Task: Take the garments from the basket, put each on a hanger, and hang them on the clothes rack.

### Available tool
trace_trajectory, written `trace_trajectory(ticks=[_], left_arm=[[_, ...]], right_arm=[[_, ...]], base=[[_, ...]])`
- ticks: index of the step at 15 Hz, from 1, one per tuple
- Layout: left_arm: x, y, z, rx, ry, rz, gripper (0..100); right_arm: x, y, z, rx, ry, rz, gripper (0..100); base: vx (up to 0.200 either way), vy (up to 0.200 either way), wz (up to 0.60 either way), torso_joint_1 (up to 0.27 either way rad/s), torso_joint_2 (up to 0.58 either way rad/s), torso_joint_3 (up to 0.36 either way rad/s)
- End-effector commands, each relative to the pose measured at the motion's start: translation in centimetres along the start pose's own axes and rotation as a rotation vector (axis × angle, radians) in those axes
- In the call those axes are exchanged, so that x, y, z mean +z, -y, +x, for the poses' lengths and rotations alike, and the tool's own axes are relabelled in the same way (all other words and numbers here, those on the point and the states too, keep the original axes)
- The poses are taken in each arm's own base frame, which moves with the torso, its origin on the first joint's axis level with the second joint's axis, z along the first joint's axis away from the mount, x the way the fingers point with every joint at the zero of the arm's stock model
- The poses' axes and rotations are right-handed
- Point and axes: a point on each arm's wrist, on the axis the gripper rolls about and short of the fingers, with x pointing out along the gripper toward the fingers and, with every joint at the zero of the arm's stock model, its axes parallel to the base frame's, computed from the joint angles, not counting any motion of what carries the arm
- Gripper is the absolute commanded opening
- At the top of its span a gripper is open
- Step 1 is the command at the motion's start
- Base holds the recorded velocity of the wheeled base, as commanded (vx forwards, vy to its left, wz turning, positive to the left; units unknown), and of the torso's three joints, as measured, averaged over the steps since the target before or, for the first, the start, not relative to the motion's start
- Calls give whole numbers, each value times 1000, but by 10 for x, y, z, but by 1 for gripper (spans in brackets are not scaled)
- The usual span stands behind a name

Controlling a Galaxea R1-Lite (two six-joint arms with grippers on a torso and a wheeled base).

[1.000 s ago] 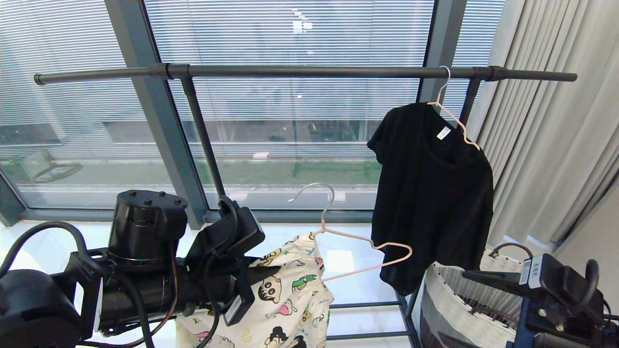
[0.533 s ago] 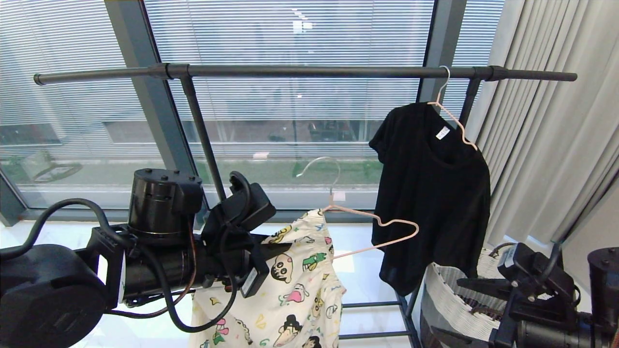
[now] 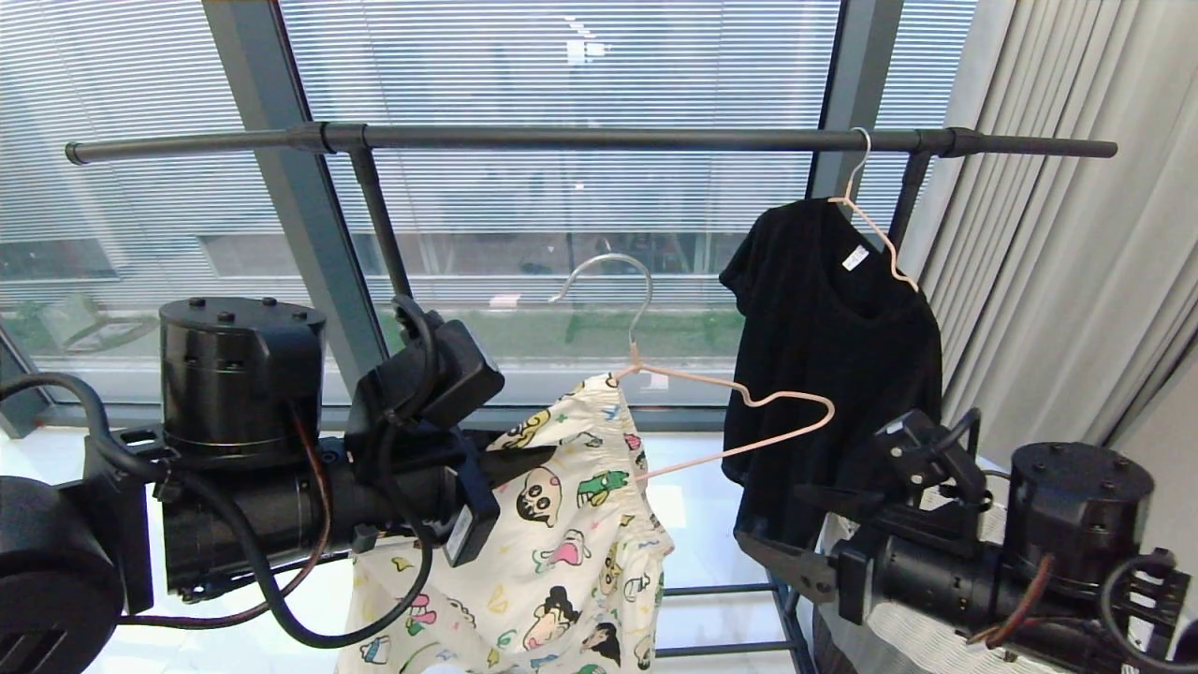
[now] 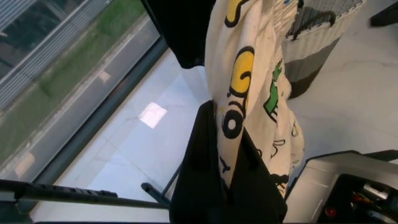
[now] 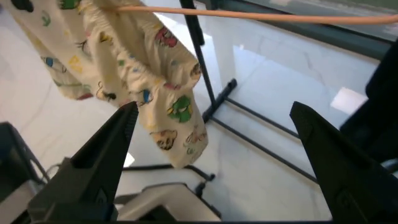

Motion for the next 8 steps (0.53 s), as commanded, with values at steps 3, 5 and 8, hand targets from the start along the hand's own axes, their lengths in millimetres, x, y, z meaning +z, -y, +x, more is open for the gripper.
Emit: trace_trajectory(ticks=[3, 5, 8], left_arm=[[8, 5, -7, -7, 37, 19, 0], [12, 12, -7, -32, 50, 32, 0], [13, 13, -6, -34, 52, 35, 0]], right_arm=[[-14, 8, 65, 34, 4, 24, 100], [-17, 8, 83, 47, 6, 21, 100], [-17, 7, 87, 53, 9, 18, 100]], base=[[0, 0, 0, 0, 0, 0], [0, 0, 0, 0, 0, 0], [0, 0, 0, 0, 0, 0]])
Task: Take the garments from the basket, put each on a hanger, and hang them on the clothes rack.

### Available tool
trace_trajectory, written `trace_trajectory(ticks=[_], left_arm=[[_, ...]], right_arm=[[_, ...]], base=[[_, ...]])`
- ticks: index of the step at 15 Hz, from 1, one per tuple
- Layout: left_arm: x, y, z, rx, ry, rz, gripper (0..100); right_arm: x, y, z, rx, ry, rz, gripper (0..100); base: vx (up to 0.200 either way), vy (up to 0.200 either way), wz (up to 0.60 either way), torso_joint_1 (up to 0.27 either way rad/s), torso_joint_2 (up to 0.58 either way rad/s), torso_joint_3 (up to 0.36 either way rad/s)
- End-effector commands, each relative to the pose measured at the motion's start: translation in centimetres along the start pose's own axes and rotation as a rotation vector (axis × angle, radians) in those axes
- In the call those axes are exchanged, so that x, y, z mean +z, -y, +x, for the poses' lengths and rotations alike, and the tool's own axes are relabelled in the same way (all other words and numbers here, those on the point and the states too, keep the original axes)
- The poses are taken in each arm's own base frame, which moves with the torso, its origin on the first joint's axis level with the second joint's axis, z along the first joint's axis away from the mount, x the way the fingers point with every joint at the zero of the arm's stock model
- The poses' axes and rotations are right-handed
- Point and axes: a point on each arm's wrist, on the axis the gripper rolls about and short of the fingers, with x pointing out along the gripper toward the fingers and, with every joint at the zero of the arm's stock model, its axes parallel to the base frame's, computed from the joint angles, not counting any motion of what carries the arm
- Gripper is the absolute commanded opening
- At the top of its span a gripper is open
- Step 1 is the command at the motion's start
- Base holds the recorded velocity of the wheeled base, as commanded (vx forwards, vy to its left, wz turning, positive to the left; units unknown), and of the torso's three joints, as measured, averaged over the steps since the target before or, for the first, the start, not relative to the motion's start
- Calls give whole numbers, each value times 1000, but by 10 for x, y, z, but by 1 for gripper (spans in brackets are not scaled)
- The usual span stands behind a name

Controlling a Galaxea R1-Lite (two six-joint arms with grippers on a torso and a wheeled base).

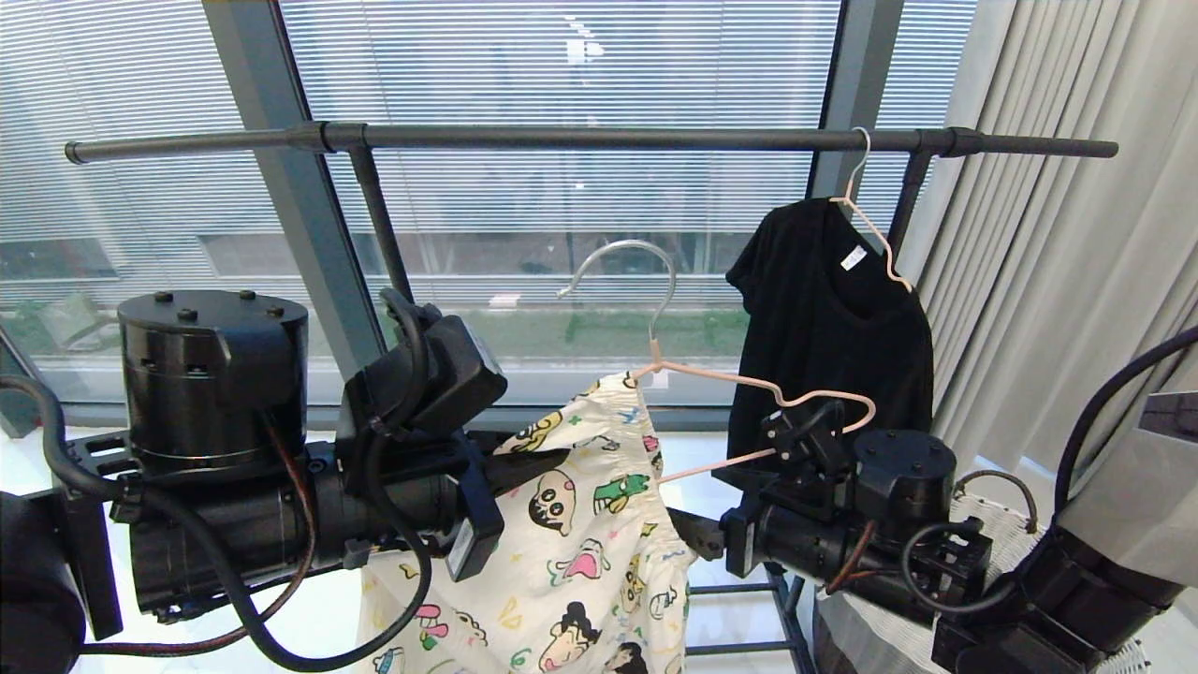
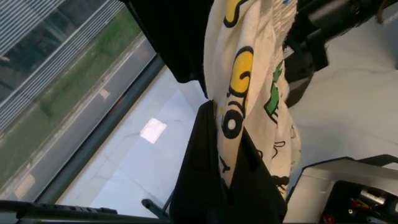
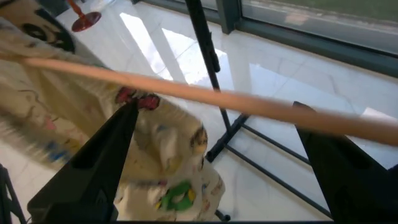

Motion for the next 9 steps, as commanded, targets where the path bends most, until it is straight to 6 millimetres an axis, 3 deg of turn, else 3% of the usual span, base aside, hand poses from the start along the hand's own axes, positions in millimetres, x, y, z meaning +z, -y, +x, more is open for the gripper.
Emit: trace_trajectory(ticks=[1, 6, 9], left_arm=[[1, 0, 0, -1, 4, 2, 0], [-2, -2, 3, 3, -9, -4, 0], [1, -2, 3, 5, 1, 1, 0]], right_arm=[[-9, -2, 5, 8, -30, 2, 100], [-39, -30, -14, 87, -98, -18, 100], [-50, -42, -3, 74, -110, -33, 100]], base=[[0, 0, 0, 0, 0, 0], [0, 0, 0, 0, 0, 0], [0, 0, 0, 0, 0, 0]])
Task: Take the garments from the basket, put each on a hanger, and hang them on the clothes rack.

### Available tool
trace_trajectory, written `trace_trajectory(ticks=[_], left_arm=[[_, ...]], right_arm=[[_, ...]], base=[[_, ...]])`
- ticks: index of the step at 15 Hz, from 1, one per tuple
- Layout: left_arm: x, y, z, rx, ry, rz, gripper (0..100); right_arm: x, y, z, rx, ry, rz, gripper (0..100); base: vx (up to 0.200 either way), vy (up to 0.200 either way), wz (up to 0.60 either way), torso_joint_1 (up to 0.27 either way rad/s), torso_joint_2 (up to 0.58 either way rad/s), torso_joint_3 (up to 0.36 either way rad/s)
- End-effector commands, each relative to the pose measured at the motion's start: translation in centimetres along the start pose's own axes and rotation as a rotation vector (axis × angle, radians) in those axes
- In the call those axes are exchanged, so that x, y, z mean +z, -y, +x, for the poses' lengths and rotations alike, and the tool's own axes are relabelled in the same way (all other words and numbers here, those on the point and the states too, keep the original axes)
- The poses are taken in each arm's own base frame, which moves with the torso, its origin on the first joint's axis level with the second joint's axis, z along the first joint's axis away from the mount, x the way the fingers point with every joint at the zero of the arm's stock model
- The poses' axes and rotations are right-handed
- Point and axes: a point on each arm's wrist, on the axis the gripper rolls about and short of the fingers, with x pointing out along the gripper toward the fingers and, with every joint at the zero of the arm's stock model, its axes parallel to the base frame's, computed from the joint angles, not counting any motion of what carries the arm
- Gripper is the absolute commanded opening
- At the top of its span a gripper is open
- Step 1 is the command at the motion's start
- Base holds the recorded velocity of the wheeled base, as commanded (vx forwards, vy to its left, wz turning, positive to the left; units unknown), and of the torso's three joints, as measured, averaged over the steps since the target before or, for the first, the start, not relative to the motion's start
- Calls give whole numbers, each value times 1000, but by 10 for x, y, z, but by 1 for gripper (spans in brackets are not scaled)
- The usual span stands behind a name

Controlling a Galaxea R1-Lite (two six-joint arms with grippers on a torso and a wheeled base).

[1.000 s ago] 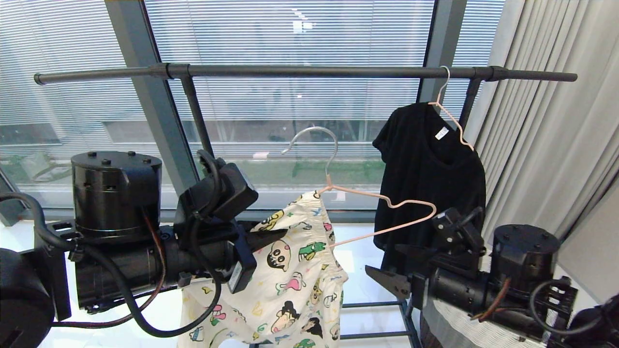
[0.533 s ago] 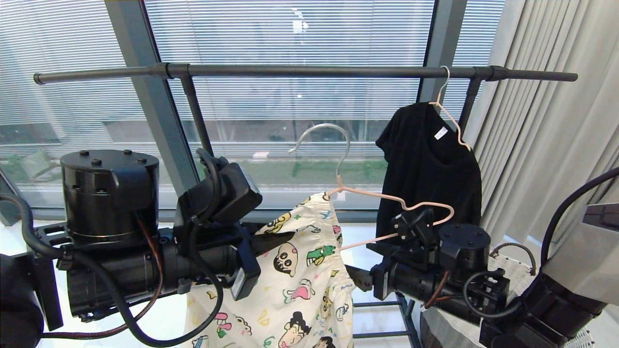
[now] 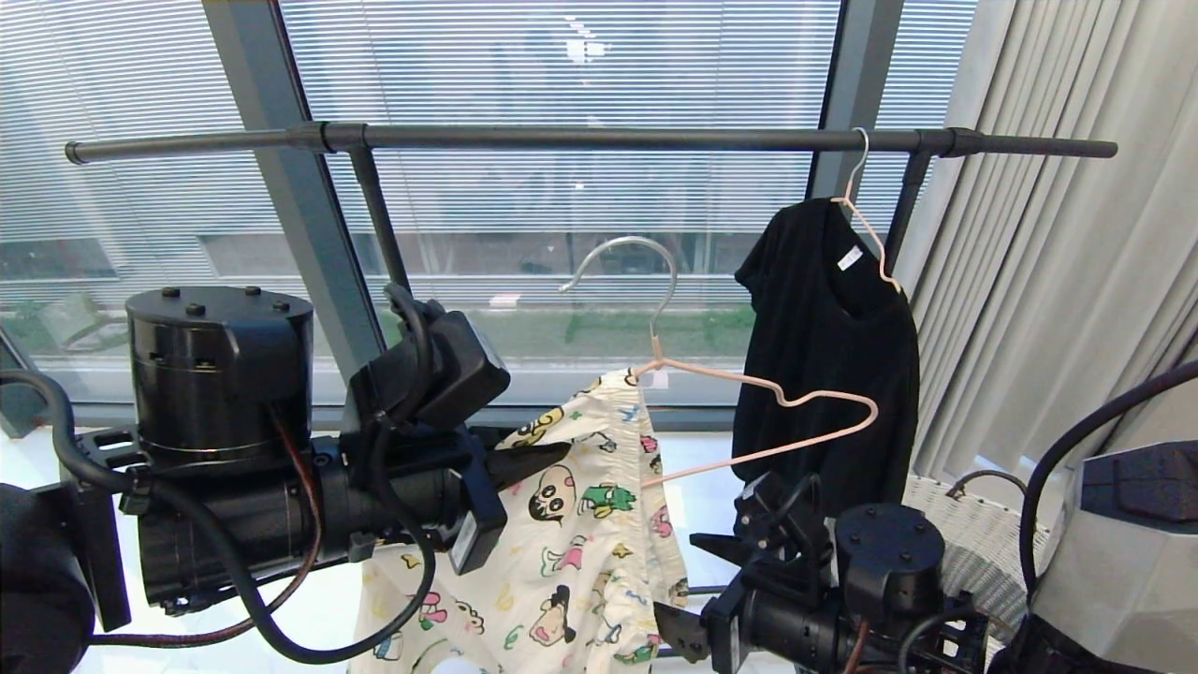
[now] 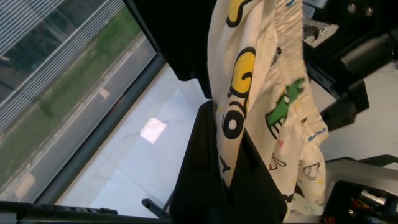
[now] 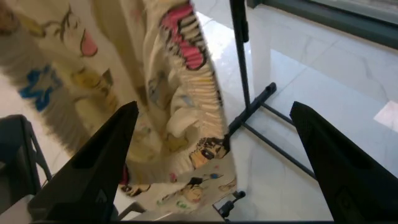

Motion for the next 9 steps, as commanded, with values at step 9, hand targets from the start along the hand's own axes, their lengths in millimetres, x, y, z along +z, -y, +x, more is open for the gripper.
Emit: trace_trajectory(ticks=[9], left_arm=[[-8, -19, -9, 84, -22, -27, 0]], right_arm=[[-5, 33, 0, -303, 30, -21, 100]], base=[[0, 0, 0, 0, 0, 0]])
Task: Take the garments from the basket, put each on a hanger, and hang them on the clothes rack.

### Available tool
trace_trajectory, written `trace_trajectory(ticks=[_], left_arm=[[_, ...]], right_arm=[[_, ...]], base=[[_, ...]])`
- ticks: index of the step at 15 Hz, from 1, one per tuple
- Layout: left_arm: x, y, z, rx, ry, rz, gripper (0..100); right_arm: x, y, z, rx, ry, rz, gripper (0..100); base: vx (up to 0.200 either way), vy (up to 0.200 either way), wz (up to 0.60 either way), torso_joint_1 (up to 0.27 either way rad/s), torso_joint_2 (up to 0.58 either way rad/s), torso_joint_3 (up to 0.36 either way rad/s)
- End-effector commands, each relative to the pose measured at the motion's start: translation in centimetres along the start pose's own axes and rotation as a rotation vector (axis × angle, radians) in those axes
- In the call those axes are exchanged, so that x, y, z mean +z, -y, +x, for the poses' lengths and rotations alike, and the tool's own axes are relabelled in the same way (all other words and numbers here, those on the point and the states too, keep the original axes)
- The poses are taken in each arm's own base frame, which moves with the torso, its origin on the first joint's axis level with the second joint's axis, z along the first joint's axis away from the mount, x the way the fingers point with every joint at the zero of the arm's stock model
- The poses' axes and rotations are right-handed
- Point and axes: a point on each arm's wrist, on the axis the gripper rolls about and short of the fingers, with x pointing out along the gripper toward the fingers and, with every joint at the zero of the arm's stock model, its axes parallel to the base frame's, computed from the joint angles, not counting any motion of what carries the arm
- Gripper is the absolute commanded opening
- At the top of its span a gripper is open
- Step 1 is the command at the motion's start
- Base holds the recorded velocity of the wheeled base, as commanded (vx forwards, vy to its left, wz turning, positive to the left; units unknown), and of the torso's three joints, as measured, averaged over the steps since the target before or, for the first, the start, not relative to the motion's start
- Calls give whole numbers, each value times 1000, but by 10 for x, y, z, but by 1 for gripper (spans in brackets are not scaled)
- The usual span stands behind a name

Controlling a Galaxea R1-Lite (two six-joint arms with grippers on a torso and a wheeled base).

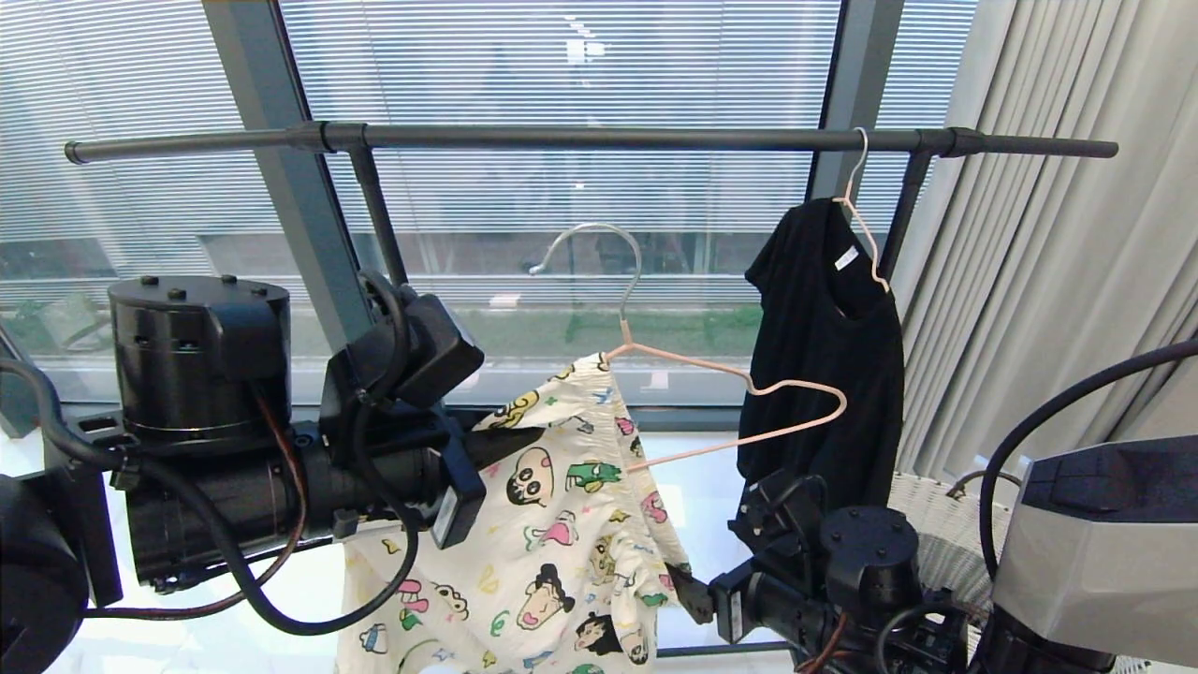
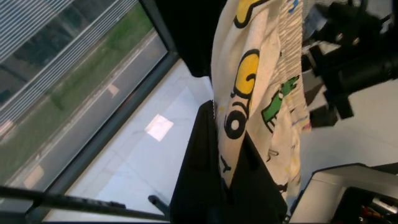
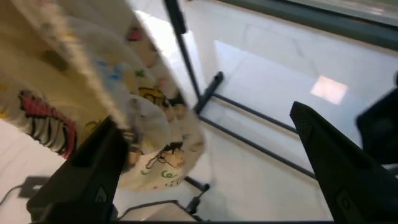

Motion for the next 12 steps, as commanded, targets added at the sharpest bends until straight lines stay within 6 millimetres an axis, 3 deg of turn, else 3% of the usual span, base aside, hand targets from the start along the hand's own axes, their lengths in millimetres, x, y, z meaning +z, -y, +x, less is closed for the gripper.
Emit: trace_trajectory(ticks=[1, 7, 8, 12], left_arm=[[-1, -3, -2, 16, -3, -5, 0], [-1, -3, -5, 20, 2, -4, 0], [0, -4, -5, 22, 3, -3, 0], [-6, -3, -7, 26, -12, -11, 0]], right_arm=[[5, 11, -5, -34, 10, -15, 100], [6, 14, -12, -65, 9, -43, 100], [6, 14, -12, -66, 9, -44, 0], [10, 23, -15, -132, 31, -35, 0]], base=[[0, 0, 0, 0, 0, 0], [0, 0, 0, 0, 0, 0], [0, 0, 0, 0, 0, 0], [0, 0, 0, 0, 0, 0]])
